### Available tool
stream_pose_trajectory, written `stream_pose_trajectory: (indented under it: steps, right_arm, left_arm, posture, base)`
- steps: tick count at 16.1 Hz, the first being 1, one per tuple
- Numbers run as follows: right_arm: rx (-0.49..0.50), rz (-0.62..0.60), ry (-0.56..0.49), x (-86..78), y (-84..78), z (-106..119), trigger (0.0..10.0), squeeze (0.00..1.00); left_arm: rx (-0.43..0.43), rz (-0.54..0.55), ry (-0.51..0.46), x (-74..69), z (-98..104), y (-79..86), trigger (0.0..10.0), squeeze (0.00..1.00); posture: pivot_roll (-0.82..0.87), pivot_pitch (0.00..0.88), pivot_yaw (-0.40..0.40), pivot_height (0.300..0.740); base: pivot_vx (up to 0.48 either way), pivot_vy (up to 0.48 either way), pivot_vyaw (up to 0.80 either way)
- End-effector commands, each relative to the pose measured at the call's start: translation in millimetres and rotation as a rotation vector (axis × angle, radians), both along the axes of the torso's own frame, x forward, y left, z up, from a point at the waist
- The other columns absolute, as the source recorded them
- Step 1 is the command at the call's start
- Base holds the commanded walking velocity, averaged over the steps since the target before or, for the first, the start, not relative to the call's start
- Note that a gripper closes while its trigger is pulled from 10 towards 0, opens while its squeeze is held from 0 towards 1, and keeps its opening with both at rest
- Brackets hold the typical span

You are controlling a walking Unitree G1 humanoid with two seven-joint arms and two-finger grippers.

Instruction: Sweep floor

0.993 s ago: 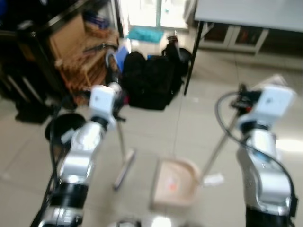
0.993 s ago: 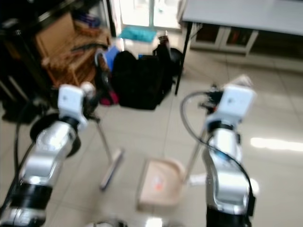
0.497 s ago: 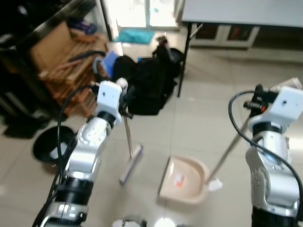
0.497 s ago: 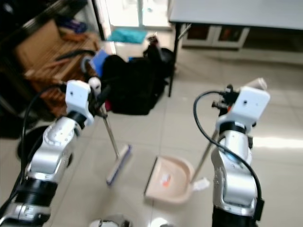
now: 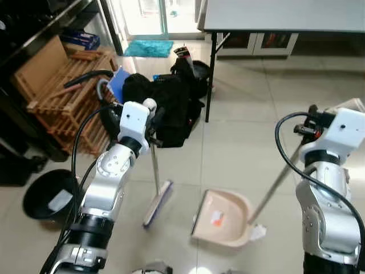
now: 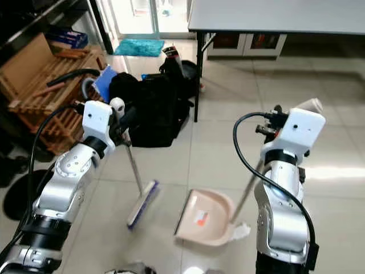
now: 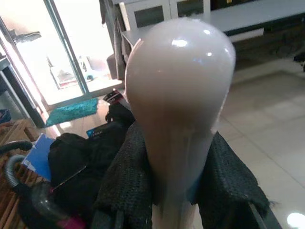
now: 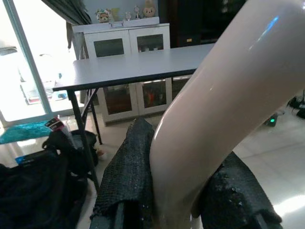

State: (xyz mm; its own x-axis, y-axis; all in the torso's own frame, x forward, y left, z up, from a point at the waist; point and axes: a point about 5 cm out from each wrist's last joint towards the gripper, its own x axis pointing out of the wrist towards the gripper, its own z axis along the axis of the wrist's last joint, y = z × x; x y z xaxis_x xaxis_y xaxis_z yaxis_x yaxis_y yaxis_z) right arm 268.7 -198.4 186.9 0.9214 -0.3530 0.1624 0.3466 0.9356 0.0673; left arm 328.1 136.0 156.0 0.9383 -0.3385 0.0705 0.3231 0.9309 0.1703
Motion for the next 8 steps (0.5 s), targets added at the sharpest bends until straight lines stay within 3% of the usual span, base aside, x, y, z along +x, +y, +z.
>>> stream_pose_trajectory:
  steps: [1, 5, 8]
  right_arm:
    - [0.016, 0.025, -0.054, -2.0, 8.6, 8.4, 10.0, 0.00]
    - [-0.001, 0.023, -0.069, -1.5, 7.1, 12.4, 10.0, 0.00]
    - [-0.031, 0.032, -0.081, -1.8, 8.0, 13.9, 10.0, 0.00]
  left_arm:
    - [0.024, 0.017, -0.036, 0.9, 6.8, 7.5, 10.0, 0.00]
    - [0.021, -0.001, -0.027, 3.5, 4.7, 0.8, 10.0, 0.00]
    - [0.000, -0.028, -0.024, 2.9, -0.7, -8.3, 10.0, 0.00]
  posture:
    - [-0.05, 0.087, 0.068, 0.740]
    - [-0.06, 0.093, 0.070, 0.740]
    - [-0.06, 0.103, 0.067, 0.740]
  base:
    - [0.386, 0.000, 0.00]
    - [0.355, 0.000, 0.00]
    - [0.000, 0.000, 0.00]
